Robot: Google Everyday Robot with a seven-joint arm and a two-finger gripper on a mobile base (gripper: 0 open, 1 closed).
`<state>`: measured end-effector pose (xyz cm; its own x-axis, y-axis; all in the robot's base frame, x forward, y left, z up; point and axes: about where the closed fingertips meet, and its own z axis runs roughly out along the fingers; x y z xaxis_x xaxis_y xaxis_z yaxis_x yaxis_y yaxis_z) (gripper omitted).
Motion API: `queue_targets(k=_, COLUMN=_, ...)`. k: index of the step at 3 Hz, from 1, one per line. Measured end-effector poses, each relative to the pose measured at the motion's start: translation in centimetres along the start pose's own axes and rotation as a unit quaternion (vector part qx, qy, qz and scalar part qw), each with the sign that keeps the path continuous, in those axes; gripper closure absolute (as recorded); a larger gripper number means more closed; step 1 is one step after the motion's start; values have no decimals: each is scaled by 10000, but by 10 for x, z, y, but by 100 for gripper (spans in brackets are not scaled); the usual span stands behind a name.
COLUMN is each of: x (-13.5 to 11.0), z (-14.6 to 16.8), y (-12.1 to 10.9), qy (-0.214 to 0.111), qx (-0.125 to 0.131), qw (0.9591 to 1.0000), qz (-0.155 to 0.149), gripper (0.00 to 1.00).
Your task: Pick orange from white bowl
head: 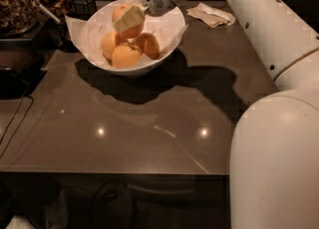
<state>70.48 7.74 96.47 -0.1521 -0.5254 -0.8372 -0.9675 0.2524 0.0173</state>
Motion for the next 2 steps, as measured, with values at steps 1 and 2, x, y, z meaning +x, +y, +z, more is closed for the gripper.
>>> queue_targets(k=1, x=-16, z=-20, y=11, qy=-608, qx=-183, qw=9980, qz=72, gripper=100)
queue_targets(k=2, x=-21, z=-19, y=17, qy=-542, qx=-215, qw=9983, qz=5, gripper=100)
